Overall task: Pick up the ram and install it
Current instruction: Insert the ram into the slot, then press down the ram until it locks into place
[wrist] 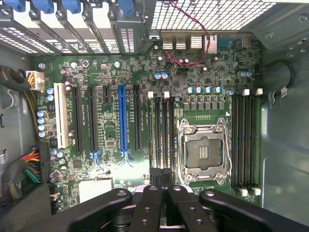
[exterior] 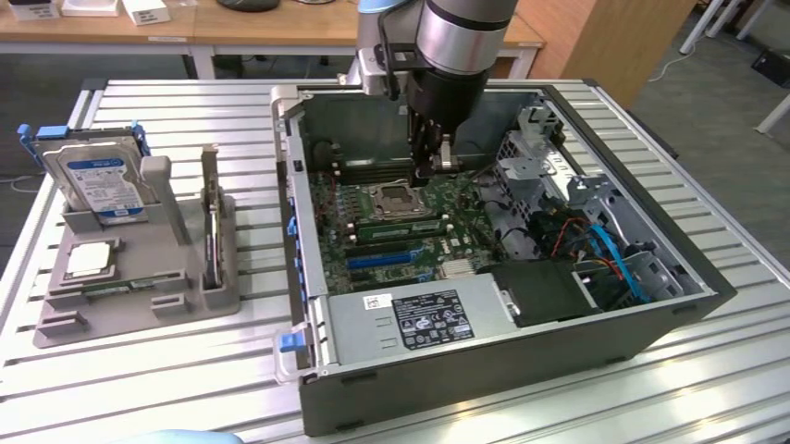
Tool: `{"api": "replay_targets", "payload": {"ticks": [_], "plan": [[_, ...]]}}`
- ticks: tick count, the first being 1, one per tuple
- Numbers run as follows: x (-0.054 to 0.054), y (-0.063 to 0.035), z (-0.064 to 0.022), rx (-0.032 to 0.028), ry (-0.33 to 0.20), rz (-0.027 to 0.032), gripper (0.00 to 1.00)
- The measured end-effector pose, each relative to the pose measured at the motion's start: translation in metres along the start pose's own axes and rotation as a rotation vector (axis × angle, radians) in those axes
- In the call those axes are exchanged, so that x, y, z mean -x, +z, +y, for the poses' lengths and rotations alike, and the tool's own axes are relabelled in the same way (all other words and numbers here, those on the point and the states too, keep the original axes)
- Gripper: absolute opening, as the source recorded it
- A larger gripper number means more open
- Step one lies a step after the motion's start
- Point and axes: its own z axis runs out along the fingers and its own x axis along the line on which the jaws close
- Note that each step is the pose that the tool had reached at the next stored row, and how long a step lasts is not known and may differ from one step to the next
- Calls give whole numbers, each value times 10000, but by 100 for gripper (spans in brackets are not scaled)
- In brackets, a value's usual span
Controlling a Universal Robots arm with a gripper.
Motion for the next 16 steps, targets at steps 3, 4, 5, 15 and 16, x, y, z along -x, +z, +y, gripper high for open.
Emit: {"api": "replay_targets", "payload": {"ticks": [3, 4, 5, 15, 16], "plan": [[0, 0, 0, 0, 0, 1, 10], [0, 0, 0, 0, 0, 0, 10], [0, 0, 0, 0, 0, 0, 10], [3, 1, -62, 2, 1, 2, 10], [5, 1, -95, 2, 0, 2, 10]]}}
